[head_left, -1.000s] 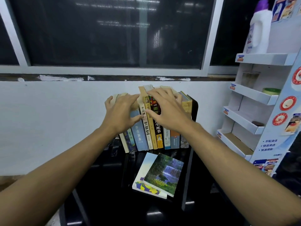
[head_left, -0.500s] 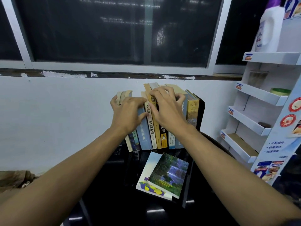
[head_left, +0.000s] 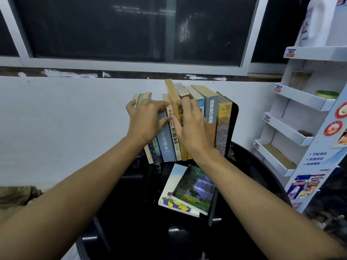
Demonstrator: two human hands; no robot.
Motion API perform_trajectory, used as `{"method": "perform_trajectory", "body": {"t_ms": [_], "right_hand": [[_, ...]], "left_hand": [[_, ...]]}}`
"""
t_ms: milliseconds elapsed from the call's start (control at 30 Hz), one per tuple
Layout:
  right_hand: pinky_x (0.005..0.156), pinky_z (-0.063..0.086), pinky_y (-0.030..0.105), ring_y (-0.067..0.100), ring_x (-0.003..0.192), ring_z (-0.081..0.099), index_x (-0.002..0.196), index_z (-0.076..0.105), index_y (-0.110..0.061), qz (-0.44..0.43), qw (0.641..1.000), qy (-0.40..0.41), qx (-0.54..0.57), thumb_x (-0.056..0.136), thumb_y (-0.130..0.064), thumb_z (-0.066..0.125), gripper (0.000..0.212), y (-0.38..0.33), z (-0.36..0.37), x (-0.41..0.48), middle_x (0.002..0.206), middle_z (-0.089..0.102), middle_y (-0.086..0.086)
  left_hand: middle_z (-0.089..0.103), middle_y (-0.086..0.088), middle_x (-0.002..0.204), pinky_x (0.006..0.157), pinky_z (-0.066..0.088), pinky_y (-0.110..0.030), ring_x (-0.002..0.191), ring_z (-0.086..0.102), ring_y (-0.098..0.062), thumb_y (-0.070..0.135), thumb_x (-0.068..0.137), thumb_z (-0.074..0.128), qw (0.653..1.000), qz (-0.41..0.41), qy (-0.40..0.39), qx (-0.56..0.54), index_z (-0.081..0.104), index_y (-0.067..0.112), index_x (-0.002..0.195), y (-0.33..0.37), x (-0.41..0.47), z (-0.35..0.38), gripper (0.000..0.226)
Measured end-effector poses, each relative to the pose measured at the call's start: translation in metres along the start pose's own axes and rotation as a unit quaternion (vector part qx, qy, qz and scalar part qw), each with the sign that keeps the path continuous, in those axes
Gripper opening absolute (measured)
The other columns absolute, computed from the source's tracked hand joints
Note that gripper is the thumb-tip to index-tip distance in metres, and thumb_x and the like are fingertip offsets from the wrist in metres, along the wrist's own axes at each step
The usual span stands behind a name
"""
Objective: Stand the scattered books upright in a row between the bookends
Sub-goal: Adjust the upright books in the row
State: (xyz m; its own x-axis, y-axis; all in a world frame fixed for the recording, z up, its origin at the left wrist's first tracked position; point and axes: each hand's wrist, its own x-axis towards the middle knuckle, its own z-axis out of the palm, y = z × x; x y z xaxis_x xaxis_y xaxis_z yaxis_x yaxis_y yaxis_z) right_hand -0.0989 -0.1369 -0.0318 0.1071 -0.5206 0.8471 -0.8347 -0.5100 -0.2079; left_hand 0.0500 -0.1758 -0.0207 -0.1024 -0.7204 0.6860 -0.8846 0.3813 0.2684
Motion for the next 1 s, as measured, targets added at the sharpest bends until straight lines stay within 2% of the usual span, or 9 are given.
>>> {"method": "perform_trajectory", "body": {"t_ms": [100,233,400,467,567,700,767,867,1000], "right_hand": [[0.06,0.053,0.04,0.027,0.082,0.062,0.116,0.05,-0.012,0.008,1.0,0.004,0.01,0.098,-0.016,0.063,0.023,-0.003,0.0,0.002,0.113,0.053,0.007],[0.073,0.054,0.043,0.024,0.091,0.061,0.113,0.05,-0.011,0.011,0.999,-0.001,0.048,0.097,-0.012,0.061,0.02,0.0,-0.004,0.004,0.113,0.056,0.006],[0.076,0.048,0.027,0.015,0.089,0.058,0.113,0.054,-0.009,0.02,0.998,0.018,0.064,0.096,-0.012,0.065,0.02,0.002,-0.015,0.005,0.111,0.059,0.004],[0.077,0.047,0.026,0.012,0.091,0.055,0.112,0.054,-0.01,0.018,0.997,0.024,0.069,0.096,-0.011,0.065,0.02,0.001,-0.022,0.007,0.11,0.058,0.003],[0.074,0.048,0.029,0.012,0.093,0.054,0.11,0.053,-0.012,0.015,0.997,0.033,0.067,0.095,-0.013,0.065,0.02,-0.001,-0.033,0.013,0.108,0.058,0.0],[0.069,0.042,0.02,0.006,0.084,0.048,0.107,0.053,-0.013,0.017,0.996,0.054,0.064,0.092,-0.014,0.068,0.022,-0.006,-0.055,0.021,0.105,0.059,-0.003],[0.069,0.042,0.017,0.005,0.082,0.048,0.106,0.051,-0.015,0.025,0.996,0.059,0.064,0.091,-0.015,0.07,0.024,-0.009,-0.07,0.025,0.104,0.057,-0.007],[0.068,0.047,0.018,0.005,0.085,0.053,0.105,0.048,-0.017,0.022,0.995,0.068,0.063,0.091,-0.017,0.071,0.027,-0.016,-0.095,0.03,0.104,0.061,-0.006],[0.066,0.043,0.006,0.001,0.082,0.052,0.105,0.05,-0.009,0.022,0.995,0.073,0.066,0.089,-0.013,0.074,0.028,-0.025,-0.13,0.033,0.102,0.063,-0.002]], "left_hand": [[0.072,0.013,0.114,0.111,0.018,-0.05,0.128,0.05,-0.013,0.044,0.089,0.071,1.0,-0.001,0.004,-0.002,0.063,0.034,0.129,0.001,0.0,0.0,0.042],[0.072,0.013,0.114,0.111,0.019,-0.05,0.129,0.049,-0.013,0.045,0.089,0.071,1.0,-0.004,0.002,-0.003,0.062,0.034,0.129,0.002,0.0,0.0,0.043],[0.073,0.013,0.114,0.11,0.02,-0.052,0.128,0.05,-0.014,0.046,0.088,0.072,1.0,0.0,-0.008,-0.01,0.063,0.037,0.129,0.001,0.0,-0.002,0.043],[0.072,0.015,0.116,0.109,0.021,-0.053,0.127,0.051,-0.014,0.043,0.088,0.073,1.0,0.009,-0.005,-0.02,0.065,0.039,0.127,0.001,0.0,-0.004,0.041],[0.07,0.018,0.121,0.109,0.021,-0.054,0.125,0.053,-0.013,0.041,0.089,0.072,0.999,0.019,-0.001,-0.027,0.067,0.039,0.124,0.001,-0.001,-0.007,0.036],[0.074,0.014,0.114,0.111,0.021,-0.051,0.123,0.057,-0.01,0.037,0.089,0.073,0.998,0.017,0.001,-0.058,0.067,0.035,0.125,0.003,-0.003,-0.013,0.036],[0.074,0.011,0.116,0.111,0.028,-0.05,0.122,0.059,-0.013,0.032,0.091,0.073,0.997,0.028,0.003,-0.072,0.067,0.033,0.126,0.003,-0.003,-0.015,0.036],[0.071,0.005,0.125,0.109,0.037,-0.053,0.124,0.059,-0.023,0.025,0.093,0.07,0.996,0.048,0.005,-0.074,0.066,0.029,0.129,0.003,-0.001,-0.02,0.036],[0.07,-0.001,0.124,0.101,0.044,-0.043,0.118,0.058,-0.026,0.019,0.095,0.067,0.994,0.054,-0.003,-0.091,0.065,0.023,0.132,0.012,0.001,-0.028,0.038]]}}
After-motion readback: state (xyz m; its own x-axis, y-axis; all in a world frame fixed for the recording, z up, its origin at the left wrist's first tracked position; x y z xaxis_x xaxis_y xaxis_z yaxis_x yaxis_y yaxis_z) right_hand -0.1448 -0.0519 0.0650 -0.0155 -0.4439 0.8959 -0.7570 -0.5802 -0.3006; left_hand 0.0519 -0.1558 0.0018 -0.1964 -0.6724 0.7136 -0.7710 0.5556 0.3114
